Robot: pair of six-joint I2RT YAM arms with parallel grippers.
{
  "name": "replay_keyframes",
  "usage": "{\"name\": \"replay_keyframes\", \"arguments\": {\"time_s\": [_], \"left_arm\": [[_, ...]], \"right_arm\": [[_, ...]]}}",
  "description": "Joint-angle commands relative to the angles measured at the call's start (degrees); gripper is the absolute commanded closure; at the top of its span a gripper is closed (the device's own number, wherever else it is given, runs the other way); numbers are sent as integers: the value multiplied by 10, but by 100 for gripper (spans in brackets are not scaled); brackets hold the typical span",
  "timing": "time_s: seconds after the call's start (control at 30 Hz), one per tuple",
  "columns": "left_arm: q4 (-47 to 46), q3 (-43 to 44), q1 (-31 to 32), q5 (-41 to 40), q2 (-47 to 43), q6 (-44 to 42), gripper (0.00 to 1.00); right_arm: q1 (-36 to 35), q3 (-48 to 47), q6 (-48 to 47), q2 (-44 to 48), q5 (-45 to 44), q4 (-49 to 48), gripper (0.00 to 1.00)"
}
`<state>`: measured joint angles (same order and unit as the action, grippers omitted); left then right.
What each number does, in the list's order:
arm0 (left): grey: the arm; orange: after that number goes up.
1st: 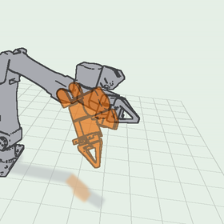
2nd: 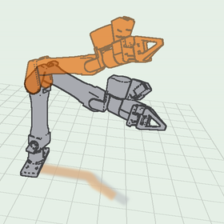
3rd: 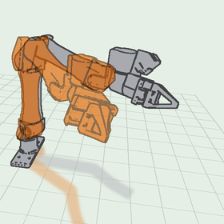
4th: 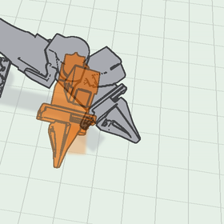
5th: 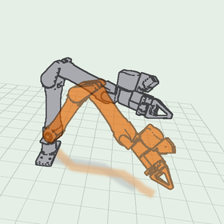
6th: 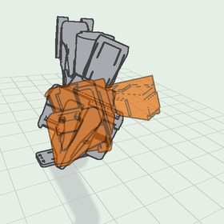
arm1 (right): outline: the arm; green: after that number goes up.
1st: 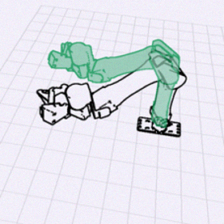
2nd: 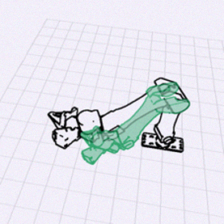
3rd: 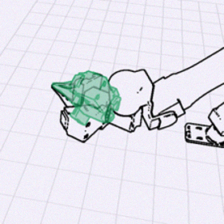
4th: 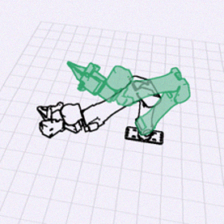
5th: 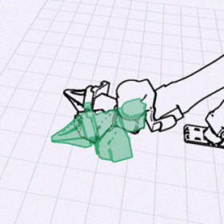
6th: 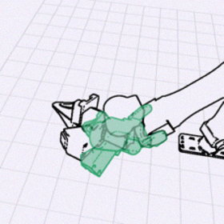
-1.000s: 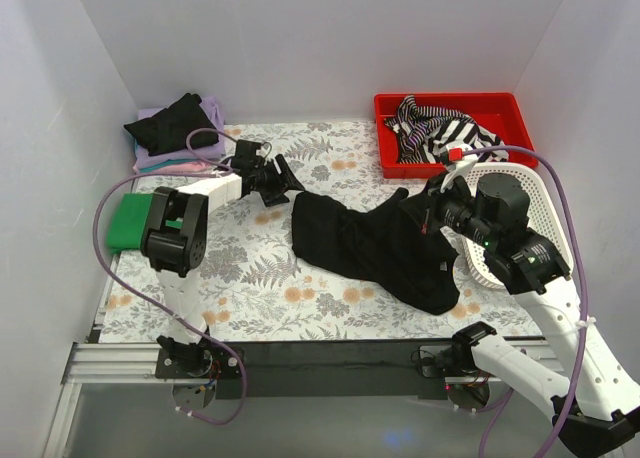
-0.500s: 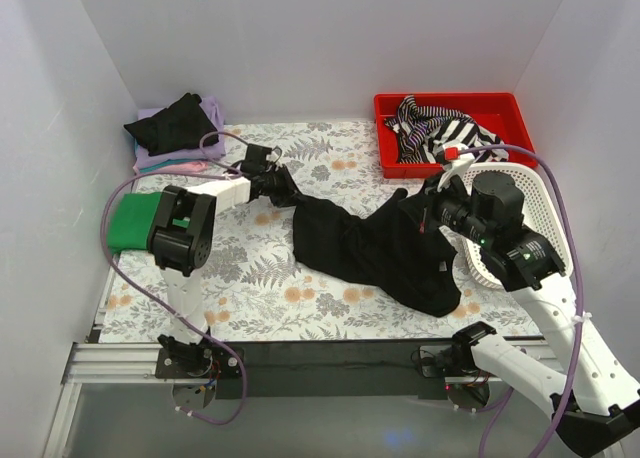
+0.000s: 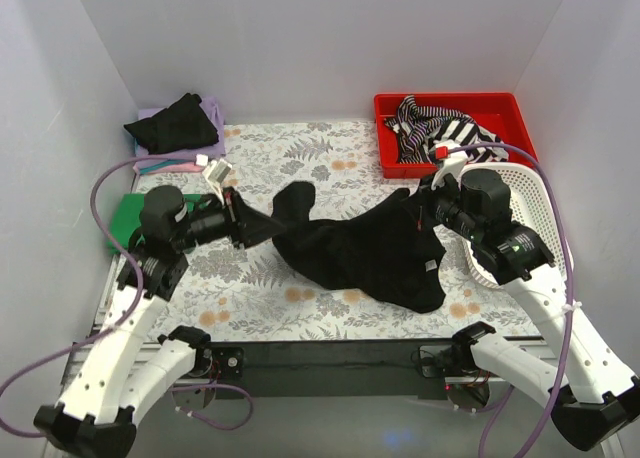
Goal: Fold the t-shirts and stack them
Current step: Flatten the tshirt out
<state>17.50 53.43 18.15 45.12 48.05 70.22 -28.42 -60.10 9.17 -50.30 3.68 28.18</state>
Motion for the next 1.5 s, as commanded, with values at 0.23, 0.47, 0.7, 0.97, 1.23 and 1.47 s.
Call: {"name": "replay_keyframes", "arguments": {"time_s": [0.23,0.47,0.7,0.97,1.23,1.47], "left_arm": [[237,-122,1,-55,-107,35,37],[200,-61,1,-244,-12,60,27],[168,25,1,-402,260,22,41],[132,94,3,-454,430,18,41],[84,116,4,-438,466,35,41],[97,160,28,-444,544,33,43]], "right_arm": [[-2,-18,-23,-18,-29,-24,99],[-3,-33,-22,-8,-34,-26,99],[-3,-54,-15,11,-18,-16,99],[-3,-35,-13,17,-17,-21,99],[-4,-13,-9,8,4,-34,99],[-3,-5,-8,-1,15,-51,99]]}}
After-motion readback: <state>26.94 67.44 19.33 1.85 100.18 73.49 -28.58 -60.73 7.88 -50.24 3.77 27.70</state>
